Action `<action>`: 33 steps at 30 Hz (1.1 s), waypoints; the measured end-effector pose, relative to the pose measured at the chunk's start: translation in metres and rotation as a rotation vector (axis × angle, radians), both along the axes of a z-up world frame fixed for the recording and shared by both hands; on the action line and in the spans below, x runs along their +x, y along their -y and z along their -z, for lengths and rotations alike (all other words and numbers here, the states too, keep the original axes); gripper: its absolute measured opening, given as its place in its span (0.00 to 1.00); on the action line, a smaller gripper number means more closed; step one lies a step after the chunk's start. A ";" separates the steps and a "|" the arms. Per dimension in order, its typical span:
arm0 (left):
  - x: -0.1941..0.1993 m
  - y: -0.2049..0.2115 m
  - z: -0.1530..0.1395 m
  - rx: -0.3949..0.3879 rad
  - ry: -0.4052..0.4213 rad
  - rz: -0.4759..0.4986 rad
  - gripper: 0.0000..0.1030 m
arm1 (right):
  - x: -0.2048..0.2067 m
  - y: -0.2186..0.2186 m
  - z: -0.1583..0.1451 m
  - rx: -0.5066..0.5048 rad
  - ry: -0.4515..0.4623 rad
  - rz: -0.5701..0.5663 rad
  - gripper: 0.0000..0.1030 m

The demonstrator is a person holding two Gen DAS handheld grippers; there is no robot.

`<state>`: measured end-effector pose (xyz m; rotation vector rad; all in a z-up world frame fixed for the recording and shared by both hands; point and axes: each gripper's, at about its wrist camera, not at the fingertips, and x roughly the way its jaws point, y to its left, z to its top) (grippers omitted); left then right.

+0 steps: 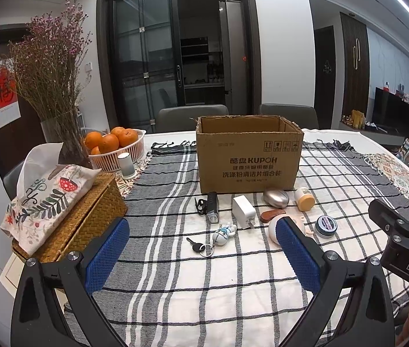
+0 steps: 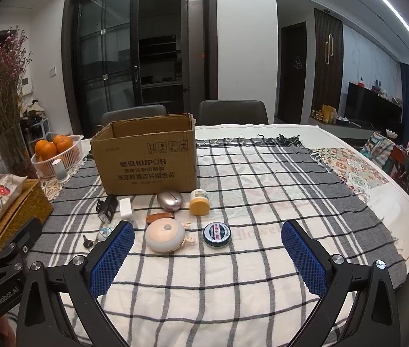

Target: Organize rigid objects

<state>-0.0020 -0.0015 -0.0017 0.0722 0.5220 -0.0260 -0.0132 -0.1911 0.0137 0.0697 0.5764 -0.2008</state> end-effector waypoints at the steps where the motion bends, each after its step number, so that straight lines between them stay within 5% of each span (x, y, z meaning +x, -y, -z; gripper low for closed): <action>1: 0.000 0.000 0.000 -0.001 -0.001 0.001 1.00 | 0.000 0.000 0.000 0.001 0.000 0.000 1.00; 33: 0.002 0.000 0.001 -0.005 -0.014 0.007 1.00 | 0.001 -0.001 -0.001 0.000 0.001 0.000 1.00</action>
